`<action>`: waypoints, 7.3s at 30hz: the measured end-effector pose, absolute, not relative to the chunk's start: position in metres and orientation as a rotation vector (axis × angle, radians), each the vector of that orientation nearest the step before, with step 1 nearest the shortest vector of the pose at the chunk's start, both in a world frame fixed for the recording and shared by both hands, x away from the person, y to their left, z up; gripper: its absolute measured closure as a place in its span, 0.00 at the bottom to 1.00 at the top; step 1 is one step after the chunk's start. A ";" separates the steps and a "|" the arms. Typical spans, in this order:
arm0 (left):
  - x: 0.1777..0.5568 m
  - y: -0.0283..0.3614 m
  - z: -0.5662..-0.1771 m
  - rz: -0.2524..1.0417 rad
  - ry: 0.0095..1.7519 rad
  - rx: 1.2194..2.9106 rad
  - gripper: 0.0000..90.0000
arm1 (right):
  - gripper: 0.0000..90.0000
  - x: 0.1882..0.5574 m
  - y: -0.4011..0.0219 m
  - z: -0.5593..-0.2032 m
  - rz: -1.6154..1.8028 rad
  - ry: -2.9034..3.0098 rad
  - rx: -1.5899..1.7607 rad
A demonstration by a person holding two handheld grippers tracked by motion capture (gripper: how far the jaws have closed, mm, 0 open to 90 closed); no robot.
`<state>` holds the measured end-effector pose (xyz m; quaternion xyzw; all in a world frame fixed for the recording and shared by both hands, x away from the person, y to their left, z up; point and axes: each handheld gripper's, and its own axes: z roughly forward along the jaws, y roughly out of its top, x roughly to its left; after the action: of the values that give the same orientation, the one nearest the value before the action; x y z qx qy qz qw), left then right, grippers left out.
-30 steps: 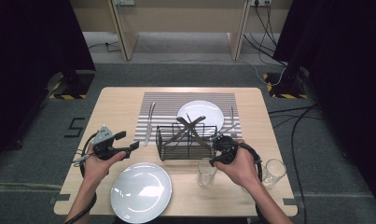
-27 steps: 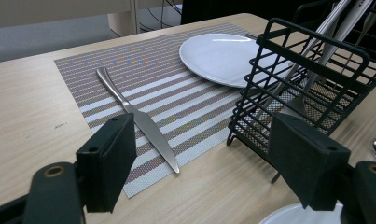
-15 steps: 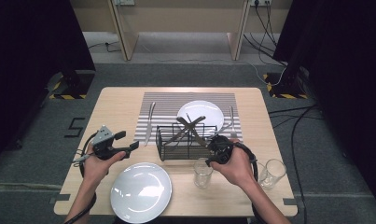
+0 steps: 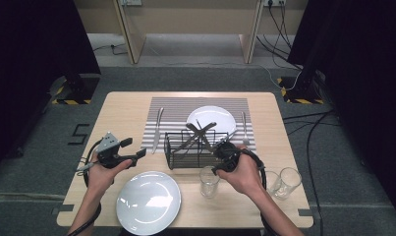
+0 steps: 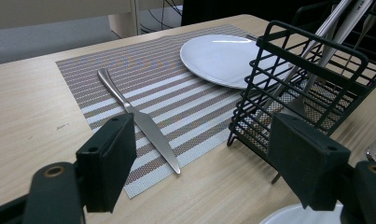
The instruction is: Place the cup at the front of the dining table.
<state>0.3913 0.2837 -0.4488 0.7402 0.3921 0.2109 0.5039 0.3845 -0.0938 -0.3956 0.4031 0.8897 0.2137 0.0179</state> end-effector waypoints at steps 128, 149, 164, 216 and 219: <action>0.349 0.179 -0.427 0.263 0.681 1.908 0.27 | 0.65 0.405 -0.220 -0.388 1.135 2.129 1.626; 0.350 0.149 -0.437 0.191 0.650 1.968 0.33 | 0.65 0.404 -0.224 -0.388 1.124 2.118 1.632; 0.360 0.134 -0.436 0.141 0.643 1.991 0.44 | 0.66 0.405 -0.225 -0.390 1.122 2.115 1.639; 0.374 0.115 -0.442 0.125 0.641 2.130 0.86 | 0.67 0.407 -0.226 -0.396 1.130 2.135 1.656; 0.374 0.117 -0.442 0.124 0.645 2.128 0.87 | 0.67 0.407 -0.226 -0.395 1.130 2.131 1.660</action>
<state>0.3738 0.1167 -0.4417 0.8573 0.2599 0.0500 0.4416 0.4070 -0.2262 -0.3954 0.5637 0.7237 0.3836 0.1067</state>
